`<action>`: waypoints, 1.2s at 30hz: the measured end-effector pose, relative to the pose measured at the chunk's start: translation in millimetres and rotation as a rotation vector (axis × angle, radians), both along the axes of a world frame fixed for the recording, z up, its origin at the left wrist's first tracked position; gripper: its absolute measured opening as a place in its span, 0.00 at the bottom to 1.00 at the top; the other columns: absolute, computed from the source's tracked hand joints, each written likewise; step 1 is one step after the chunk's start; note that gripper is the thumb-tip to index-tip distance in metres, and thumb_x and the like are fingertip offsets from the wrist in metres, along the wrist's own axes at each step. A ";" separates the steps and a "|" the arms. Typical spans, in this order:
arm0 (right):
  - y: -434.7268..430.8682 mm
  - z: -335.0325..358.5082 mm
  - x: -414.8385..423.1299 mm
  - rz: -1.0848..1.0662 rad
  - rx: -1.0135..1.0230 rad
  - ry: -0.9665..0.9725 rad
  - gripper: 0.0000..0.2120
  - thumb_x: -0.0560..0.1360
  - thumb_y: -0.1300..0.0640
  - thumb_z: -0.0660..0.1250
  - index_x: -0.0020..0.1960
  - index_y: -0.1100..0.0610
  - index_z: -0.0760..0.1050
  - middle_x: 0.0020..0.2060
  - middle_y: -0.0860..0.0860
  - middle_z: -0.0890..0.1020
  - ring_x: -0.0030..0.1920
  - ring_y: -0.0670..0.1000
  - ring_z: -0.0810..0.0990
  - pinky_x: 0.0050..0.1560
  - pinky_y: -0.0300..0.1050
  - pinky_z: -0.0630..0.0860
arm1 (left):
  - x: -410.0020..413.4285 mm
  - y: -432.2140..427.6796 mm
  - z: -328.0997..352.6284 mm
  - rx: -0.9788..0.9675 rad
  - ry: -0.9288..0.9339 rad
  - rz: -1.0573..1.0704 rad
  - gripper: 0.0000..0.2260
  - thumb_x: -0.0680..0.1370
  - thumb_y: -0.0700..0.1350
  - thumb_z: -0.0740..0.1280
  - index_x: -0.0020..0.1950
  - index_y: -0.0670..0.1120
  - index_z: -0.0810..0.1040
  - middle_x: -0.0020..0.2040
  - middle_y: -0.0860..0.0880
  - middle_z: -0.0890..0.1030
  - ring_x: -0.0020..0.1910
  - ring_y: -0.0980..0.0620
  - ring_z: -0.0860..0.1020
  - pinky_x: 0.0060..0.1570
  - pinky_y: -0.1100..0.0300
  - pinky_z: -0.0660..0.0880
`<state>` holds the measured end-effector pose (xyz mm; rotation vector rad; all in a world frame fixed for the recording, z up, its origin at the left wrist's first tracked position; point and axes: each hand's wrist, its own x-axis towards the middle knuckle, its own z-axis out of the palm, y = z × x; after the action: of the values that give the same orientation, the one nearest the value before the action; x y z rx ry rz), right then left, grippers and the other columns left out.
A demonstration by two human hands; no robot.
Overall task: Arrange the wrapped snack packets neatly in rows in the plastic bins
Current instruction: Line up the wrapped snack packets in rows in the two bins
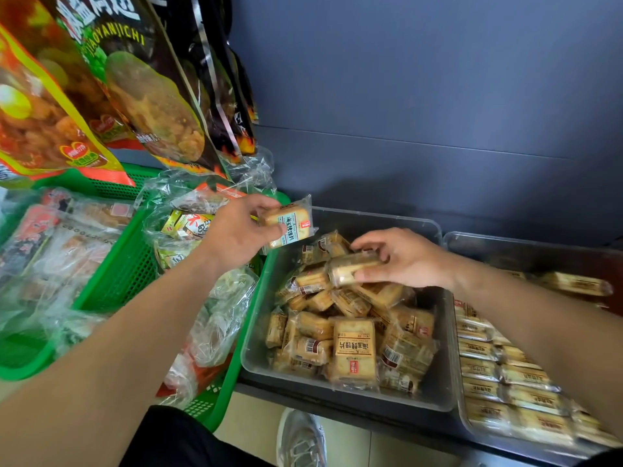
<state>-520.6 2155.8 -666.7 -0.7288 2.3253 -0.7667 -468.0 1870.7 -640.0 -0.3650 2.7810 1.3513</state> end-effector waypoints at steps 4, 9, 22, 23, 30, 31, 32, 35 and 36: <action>9.7 6.9 -3.3 -0.128 -0.151 -0.161 0.19 0.83 0.44 0.58 0.48 0.53 0.83 0.37 0.45 0.85 0.38 0.42 0.82 0.45 0.41 0.75 | -1.6 0.6 1.1 0.001 -0.002 0.010 0.16 0.76 0.44 0.76 0.62 0.51 0.80 0.48 0.58 0.80 0.39 0.58 0.78 0.29 0.74 0.68; 17.9 8.4 -2.3 -0.155 -0.125 -0.176 0.25 0.83 0.40 0.54 0.46 0.53 0.83 0.35 0.45 0.85 0.37 0.48 0.83 0.41 0.35 0.74 | -6.2 11.7 2.0 -0.001 0.004 -0.021 0.16 0.76 0.43 0.76 0.62 0.50 0.80 0.49 0.56 0.81 0.40 0.57 0.78 0.36 0.68 0.71; 42.6 32.6 30.4 -0.080 0.069 0.092 0.33 0.73 0.44 0.75 0.75 0.47 0.68 0.66 0.43 0.70 0.65 0.45 0.69 0.64 0.44 0.67 | -6.3 54.6 22.1 0.077 -0.067 -0.144 0.19 0.75 0.45 0.76 0.65 0.49 0.78 0.52 0.48 0.81 0.50 0.49 0.82 0.54 0.53 0.78; 51.6 39.8 34.4 -0.139 0.052 0.119 0.30 0.75 0.44 0.73 0.74 0.48 0.69 0.65 0.43 0.72 0.63 0.45 0.71 0.61 0.42 0.68 | -5.9 67.7 24.7 0.108 -0.071 -0.182 0.20 0.75 0.44 0.77 0.65 0.50 0.78 0.52 0.48 0.81 0.51 0.48 0.82 0.55 0.52 0.79; 183.4 70.1 62.8 -0.585 0.048 0.135 0.11 0.78 0.50 0.71 0.59 0.51 0.80 0.44 0.42 0.82 0.42 0.39 0.78 0.44 0.33 0.72 | 3.5 202.7 46.2 0.205 -0.090 -0.531 0.23 0.71 0.37 0.74 0.63 0.53 0.77 0.53 0.49 0.83 0.47 0.48 0.84 0.51 0.52 0.79; 205.1 71.1 69.1 -0.621 0.102 0.133 0.11 0.78 0.49 0.70 0.59 0.51 0.79 0.45 0.43 0.82 0.43 0.41 0.79 0.45 0.34 0.71 | 3.0 220.7 44.1 0.183 -0.083 -0.574 0.21 0.70 0.39 0.74 0.61 0.52 0.78 0.52 0.49 0.83 0.46 0.49 0.84 0.51 0.52 0.79; 225.5 71.3 75.5 -0.649 0.158 0.128 0.10 0.78 0.49 0.70 0.58 0.51 0.80 0.46 0.45 0.82 0.46 0.44 0.80 0.47 0.37 0.71 | 1.1 237.5 40.4 0.138 -0.079 -0.607 0.20 0.69 0.41 0.75 0.59 0.52 0.79 0.51 0.50 0.83 0.47 0.49 0.84 0.51 0.52 0.79; 280.2 63.7 92.4 -0.757 0.254 0.070 0.06 0.78 0.51 0.69 0.53 0.51 0.82 0.52 0.49 0.84 0.55 0.51 0.80 0.58 0.46 0.75 | -7.2 287.7 21.9 -0.014 -0.085 -0.668 0.17 0.71 0.43 0.77 0.57 0.52 0.80 0.51 0.53 0.83 0.47 0.52 0.82 0.52 0.55 0.78; 293.4 61.4 98.1 -0.796 0.246 0.036 0.06 0.79 0.51 0.69 0.52 0.51 0.82 0.52 0.50 0.84 0.55 0.52 0.81 0.61 0.49 0.76 | -9.5 304.3 14.3 -0.042 -0.089 -0.687 0.17 0.72 0.42 0.78 0.58 0.52 0.80 0.51 0.53 0.83 0.47 0.53 0.81 0.51 0.58 0.78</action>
<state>-422.5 2449.1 -605.3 0.3309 2.6738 -0.7548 -477.5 2175.0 -625.7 0.4801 2.4874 1.0639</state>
